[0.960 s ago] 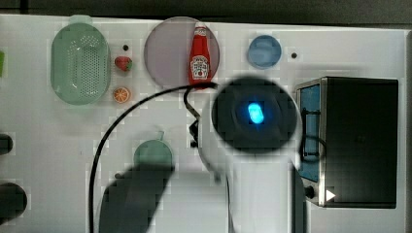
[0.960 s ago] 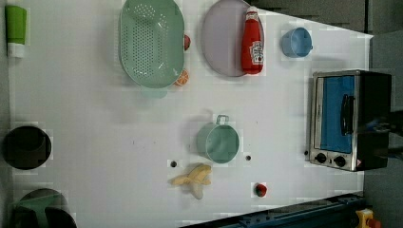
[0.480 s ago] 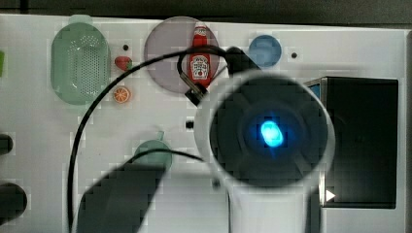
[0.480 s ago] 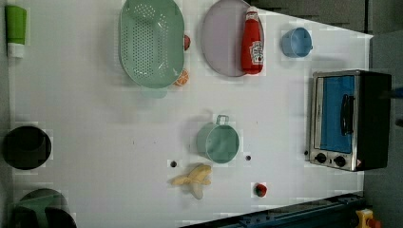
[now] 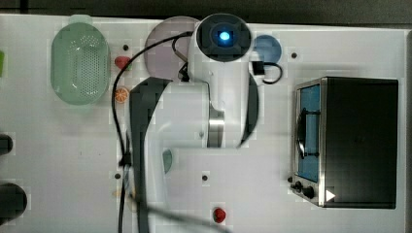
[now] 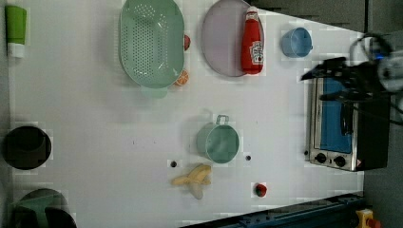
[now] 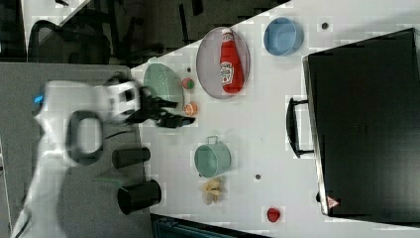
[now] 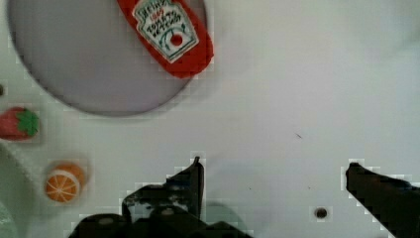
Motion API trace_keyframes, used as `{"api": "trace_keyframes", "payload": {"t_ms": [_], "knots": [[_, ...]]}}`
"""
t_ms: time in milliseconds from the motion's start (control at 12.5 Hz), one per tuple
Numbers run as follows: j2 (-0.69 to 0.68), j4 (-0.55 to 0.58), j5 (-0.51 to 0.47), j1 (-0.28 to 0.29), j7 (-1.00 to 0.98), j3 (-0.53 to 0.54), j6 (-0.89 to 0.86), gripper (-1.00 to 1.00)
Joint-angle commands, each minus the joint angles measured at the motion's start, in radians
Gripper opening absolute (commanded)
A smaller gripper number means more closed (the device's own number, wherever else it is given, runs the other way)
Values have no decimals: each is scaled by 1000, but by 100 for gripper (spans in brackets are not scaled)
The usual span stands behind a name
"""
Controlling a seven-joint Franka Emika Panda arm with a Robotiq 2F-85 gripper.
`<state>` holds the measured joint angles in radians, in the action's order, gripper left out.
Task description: Pick ketchup from plate and place it on table.
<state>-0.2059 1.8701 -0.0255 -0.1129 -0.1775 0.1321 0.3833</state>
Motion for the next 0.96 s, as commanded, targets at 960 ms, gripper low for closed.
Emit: {"api": "trace_keyframes", "payload": {"t_ms": [960], "knots": [[-442,-252,51,16,-513,10,240,100]]}}
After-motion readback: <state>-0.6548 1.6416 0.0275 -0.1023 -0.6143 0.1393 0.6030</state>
